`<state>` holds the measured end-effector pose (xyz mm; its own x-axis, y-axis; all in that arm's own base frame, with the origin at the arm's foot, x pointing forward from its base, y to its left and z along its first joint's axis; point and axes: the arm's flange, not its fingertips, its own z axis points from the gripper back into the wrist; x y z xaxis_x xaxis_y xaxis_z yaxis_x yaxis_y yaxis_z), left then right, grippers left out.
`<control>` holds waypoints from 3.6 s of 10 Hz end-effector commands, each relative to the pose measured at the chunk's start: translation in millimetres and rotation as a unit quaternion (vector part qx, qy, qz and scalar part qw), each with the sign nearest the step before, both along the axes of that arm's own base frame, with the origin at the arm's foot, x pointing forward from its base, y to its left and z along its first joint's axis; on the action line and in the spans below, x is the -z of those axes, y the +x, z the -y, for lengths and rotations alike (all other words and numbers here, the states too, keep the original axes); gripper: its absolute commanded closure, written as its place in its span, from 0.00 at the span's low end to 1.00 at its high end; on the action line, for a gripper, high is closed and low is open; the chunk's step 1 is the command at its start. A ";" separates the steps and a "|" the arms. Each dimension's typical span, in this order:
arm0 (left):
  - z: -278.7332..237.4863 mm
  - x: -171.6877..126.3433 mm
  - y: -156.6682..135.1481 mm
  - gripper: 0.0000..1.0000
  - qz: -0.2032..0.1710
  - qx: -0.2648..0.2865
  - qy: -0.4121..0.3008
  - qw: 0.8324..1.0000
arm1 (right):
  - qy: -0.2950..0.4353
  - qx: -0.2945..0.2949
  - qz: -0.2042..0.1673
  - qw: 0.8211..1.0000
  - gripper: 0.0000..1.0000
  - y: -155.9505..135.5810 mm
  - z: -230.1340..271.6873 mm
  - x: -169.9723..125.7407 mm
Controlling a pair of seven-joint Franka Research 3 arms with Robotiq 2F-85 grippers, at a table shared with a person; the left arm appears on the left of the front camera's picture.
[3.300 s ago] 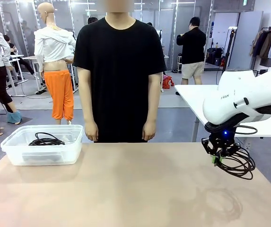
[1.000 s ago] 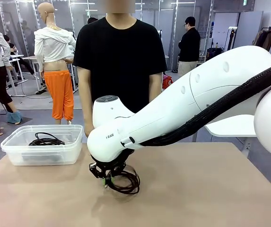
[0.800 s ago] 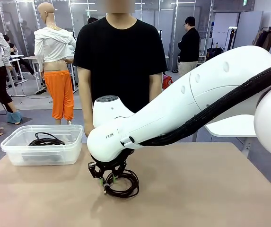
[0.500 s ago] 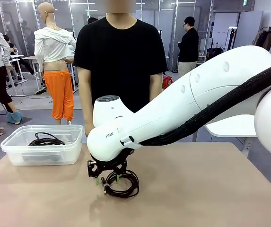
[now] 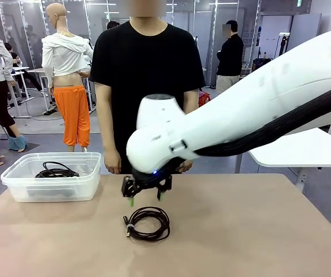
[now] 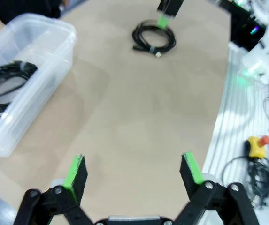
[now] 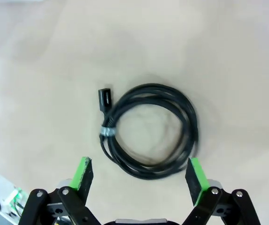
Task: Organize and store the cables.
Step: Place the USB Extension Cable into the Organizing box.
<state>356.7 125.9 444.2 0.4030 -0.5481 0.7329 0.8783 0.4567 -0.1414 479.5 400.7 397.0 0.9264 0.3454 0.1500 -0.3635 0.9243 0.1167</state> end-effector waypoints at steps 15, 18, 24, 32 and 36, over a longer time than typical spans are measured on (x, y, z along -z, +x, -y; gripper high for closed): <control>287.8 -0.6 12.0 0.00 -0.085 -0.109 0.085 0.987 | 0.111 -0.199 0.147 0.963 0.00 -100.4 340.3 -50.2; 287.8 -0.6 12.0 0.00 -0.085 -0.109 0.085 0.987 | 0.111 -0.199 0.147 0.963 0.00 -100.4 340.3 -50.2; 345.5 -18.5 31.7 0.00 -0.174 -0.211 0.095 0.957 | 0.145 -0.258 0.212 0.931 0.00 -135.5 397.0 -46.7; 428.5 16.7 84.4 0.00 -0.215 -0.399 0.186 0.872 | 0.283 -0.296 0.344 0.845 0.00 -218.3 518.4 49.0; 440.7 56.0 98.1 0.00 -0.245 -0.443 0.172 0.845 | 0.274 -0.290 0.328 0.856 0.00 -164.0 567.6 0.5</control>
<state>447.3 -300.7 392.4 0.9753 -0.0528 0.2145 0.0789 0.9902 -0.1151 314.5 -168.6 387.6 0.2653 0.4374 0.8593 -0.9012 0.4292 0.0598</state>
